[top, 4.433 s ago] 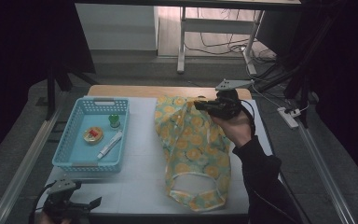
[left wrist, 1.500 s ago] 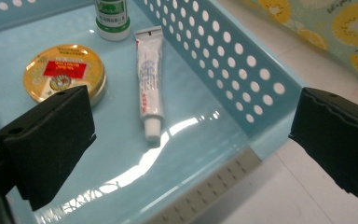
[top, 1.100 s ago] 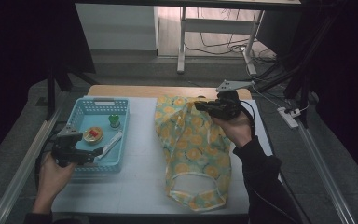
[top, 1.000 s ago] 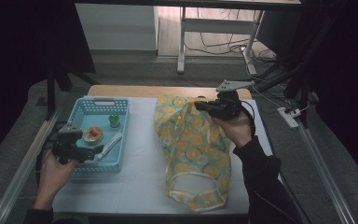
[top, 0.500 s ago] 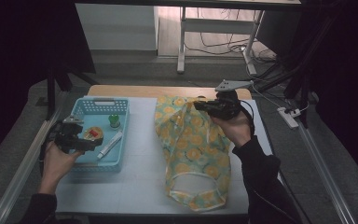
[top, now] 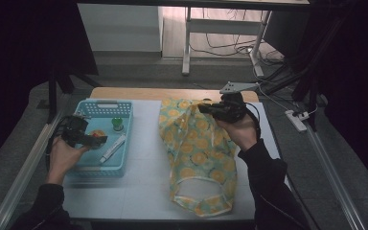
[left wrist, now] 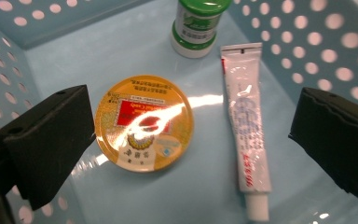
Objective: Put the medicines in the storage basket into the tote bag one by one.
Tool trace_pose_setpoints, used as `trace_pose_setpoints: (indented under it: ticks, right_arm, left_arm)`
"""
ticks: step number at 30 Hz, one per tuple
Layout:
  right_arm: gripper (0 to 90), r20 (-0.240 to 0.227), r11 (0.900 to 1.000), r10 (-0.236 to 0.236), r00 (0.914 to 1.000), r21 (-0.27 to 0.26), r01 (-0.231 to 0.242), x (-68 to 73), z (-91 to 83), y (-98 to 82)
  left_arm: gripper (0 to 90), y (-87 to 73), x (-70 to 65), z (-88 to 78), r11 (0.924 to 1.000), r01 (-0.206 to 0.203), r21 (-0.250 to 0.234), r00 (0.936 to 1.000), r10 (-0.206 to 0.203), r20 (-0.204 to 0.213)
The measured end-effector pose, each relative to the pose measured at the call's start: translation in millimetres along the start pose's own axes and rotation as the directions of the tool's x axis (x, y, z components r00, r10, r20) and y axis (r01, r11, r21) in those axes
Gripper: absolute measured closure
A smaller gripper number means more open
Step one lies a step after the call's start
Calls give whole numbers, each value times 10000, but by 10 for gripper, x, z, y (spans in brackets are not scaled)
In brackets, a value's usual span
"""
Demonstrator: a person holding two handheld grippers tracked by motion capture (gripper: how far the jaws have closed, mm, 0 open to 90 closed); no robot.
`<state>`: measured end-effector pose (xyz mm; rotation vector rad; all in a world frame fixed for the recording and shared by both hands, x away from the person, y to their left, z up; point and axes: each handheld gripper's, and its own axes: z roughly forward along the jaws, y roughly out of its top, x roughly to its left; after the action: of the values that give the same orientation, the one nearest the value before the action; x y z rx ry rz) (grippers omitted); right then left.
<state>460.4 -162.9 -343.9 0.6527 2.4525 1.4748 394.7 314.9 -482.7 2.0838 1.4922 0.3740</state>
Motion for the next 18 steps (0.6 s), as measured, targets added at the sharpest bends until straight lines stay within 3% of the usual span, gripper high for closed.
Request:
trace_pose_setpoints:
  ticks: [8,13,18]
  right_arm:
    - [899,-10,10000,21,10000,-22,-21,-4,-4,-4]
    - [899,-47,10000,18,10000,-39,-19,2,-2,-6]
    - [899,-75,10000,23,10000,-53,-24,3,4,-13]
  left_arm:
    - [0,88,120,181,9965,361,751,9993,-358,-65]
    - [0,119,150,311,9883,494,1446,9984,-450,-334]
    - [0,148,147,380,9828,539,1769,9978,-461,-476]
